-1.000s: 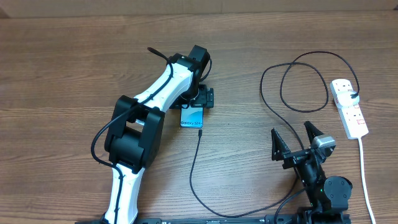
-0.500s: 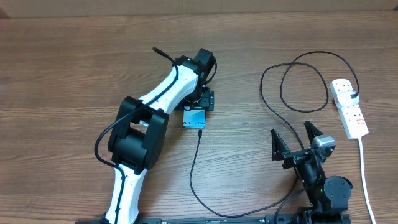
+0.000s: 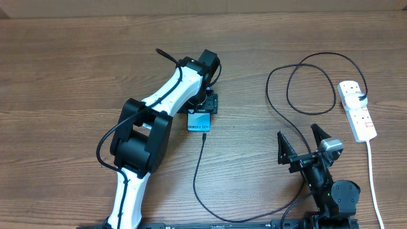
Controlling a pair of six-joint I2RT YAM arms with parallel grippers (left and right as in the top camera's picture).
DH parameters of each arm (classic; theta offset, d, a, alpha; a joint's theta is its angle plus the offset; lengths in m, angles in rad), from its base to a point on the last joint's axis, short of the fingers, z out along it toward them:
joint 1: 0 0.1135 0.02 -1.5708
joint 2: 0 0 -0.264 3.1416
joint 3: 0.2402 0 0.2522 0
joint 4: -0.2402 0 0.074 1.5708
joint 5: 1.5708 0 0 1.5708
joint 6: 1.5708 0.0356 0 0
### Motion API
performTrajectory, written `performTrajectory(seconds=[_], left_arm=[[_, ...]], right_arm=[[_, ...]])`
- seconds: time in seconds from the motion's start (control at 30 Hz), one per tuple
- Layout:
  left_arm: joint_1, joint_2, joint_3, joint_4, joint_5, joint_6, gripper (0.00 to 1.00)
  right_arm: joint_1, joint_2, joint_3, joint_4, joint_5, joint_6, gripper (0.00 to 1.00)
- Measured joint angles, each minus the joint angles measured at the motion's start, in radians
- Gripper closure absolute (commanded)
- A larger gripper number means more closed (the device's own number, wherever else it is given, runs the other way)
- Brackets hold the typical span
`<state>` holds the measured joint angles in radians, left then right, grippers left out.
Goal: Plug charger to phone and switch on socket
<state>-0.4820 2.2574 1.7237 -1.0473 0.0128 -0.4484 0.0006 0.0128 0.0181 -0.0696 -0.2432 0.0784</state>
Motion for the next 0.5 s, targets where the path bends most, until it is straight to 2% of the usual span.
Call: performTrajectory(seconds=[0.2,0.5], left_arm=[[0.022,0.0,0.0,-0.014,0.043,0.038,0.17],[0.105,-0.002,0.005,-0.026,0.25,0.085,0.16]], right_arm=[[0.0,0.0,0.0,0.0,0.0,0.0,0.0],[0.0,0.0,0.0,0.0,0.0,0.0,0.0]])
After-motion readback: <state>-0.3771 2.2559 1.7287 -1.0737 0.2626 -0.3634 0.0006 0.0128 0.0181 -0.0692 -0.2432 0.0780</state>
